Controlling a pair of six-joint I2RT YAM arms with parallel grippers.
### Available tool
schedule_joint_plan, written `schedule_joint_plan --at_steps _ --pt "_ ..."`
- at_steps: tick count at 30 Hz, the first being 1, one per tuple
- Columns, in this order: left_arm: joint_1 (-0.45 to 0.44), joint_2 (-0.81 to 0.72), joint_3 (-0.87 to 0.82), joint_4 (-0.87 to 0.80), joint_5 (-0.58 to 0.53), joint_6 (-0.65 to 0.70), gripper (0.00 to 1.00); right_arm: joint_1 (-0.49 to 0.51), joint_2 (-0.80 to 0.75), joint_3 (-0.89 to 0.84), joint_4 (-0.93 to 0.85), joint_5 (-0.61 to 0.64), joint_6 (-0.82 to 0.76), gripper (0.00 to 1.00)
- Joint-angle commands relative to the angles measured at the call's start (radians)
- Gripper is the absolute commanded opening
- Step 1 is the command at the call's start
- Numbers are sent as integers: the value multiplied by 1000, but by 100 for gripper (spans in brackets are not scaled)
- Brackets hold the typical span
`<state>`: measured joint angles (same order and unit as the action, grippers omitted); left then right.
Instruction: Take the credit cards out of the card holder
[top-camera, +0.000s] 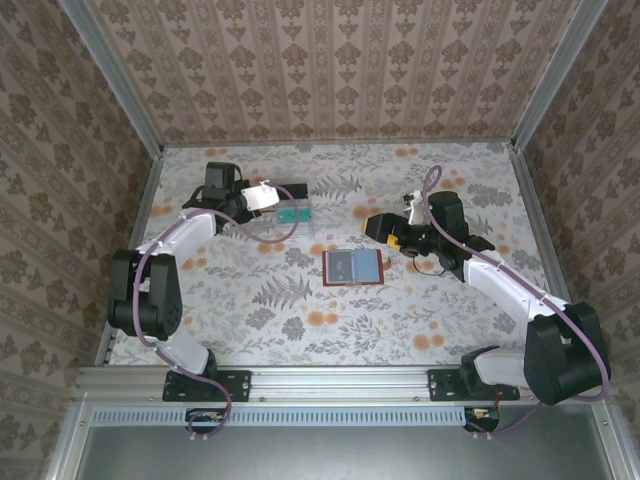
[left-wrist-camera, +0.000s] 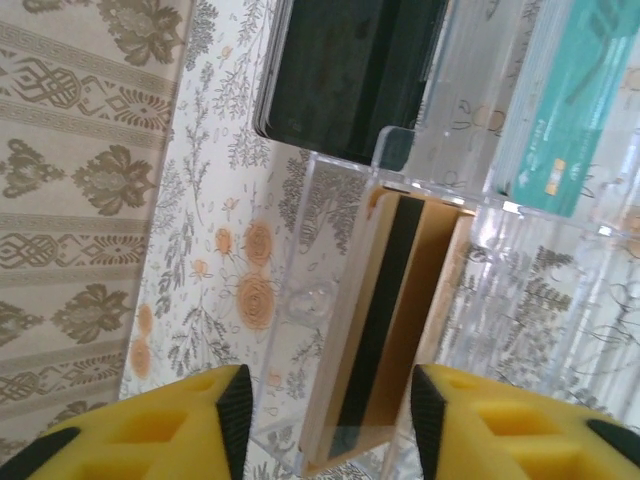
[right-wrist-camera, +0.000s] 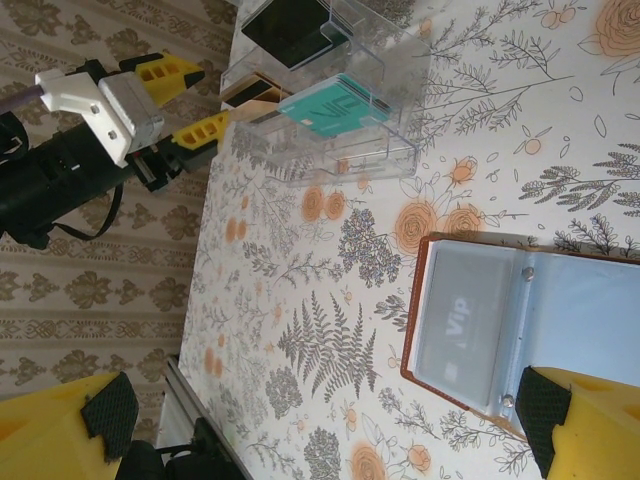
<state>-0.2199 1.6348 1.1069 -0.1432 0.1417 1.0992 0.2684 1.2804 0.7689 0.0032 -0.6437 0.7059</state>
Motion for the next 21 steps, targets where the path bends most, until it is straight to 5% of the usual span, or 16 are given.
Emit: schedule_joint_plan --at_steps 1,21 --pt "10 -35 -3 -42 53 -1 51 -3 -12 -1 35 -27 4 100" --pt "-6 111 101 48 -86 -36 52 -3 1 15 26 -25 0 100"
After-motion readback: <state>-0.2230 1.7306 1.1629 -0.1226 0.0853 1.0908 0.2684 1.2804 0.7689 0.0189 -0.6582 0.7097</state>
